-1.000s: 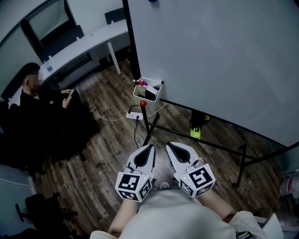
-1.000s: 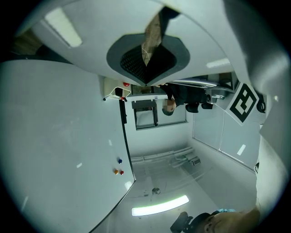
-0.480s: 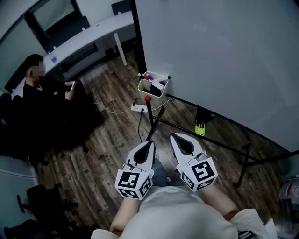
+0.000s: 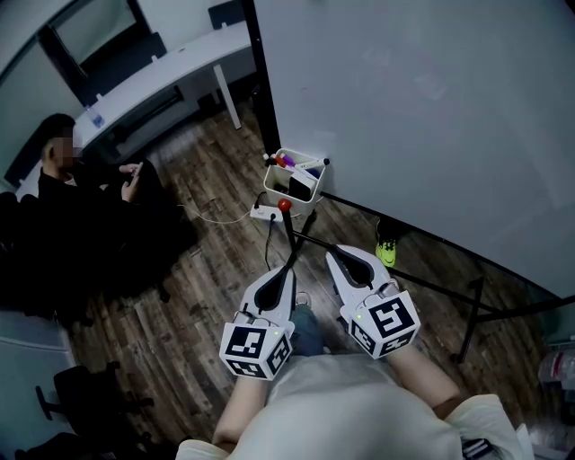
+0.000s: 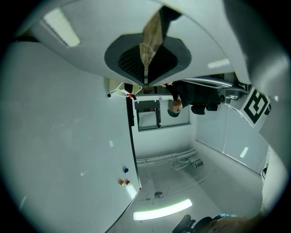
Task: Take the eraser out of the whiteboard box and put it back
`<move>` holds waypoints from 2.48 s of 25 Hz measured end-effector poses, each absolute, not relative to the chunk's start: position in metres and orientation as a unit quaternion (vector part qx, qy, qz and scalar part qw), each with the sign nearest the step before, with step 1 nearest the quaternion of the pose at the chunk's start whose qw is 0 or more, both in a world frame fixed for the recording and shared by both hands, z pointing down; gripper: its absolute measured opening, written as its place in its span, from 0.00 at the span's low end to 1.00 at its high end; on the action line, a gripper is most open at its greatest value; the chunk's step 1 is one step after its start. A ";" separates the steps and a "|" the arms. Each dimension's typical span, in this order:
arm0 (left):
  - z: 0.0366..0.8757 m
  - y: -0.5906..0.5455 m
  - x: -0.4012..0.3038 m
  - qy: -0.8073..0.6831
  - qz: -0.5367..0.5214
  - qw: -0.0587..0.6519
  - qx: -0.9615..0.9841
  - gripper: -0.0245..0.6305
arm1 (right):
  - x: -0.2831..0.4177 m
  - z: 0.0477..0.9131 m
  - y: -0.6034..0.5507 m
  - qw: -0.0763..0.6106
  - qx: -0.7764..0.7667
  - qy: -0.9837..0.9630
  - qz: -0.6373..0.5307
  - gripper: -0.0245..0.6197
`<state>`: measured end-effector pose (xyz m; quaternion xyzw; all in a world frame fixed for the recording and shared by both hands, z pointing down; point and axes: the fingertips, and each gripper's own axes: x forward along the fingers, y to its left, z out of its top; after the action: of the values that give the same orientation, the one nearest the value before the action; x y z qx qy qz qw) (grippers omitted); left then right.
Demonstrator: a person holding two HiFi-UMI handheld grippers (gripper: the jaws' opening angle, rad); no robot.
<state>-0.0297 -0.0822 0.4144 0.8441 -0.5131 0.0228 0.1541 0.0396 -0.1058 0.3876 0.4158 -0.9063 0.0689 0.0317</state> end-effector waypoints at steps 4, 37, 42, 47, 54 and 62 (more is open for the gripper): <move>0.415 -0.105 -0.031 -0.510 0.025 0.156 0.845 0.04 | 0.036 0.389 -0.129 0.035 0.413 -0.907 0.074 0.11; 0.414 -0.226 -0.078 -0.502 0.030 0.166 0.848 0.04 | -0.002 0.409 -0.262 0.084 0.440 -0.892 0.061 0.42; 0.416 -0.239 -0.081 -0.497 0.029 0.170 0.850 0.04 | -0.009 0.410 -0.269 0.085 0.441 -0.892 0.052 0.41; 0.415 -0.247 -0.081 -0.491 0.026 0.170 0.854 0.04 | -0.012 0.410 -0.272 0.089 0.446 -0.890 0.039 0.35; 0.414 -0.251 -0.076 -0.483 0.023 0.171 0.858 0.04 | -0.010 0.411 -0.273 0.096 0.451 -0.887 0.033 0.31; 0.416 -0.247 -0.076 -0.482 0.025 0.174 0.858 0.04 | -0.009 0.410 -0.273 0.089 0.451 -0.887 0.040 0.30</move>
<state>-0.0765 -0.2468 0.4163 0.8582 -0.4822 0.0246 0.1744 -0.0087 -0.2728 0.4102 0.4513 -0.8870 0.0402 0.0887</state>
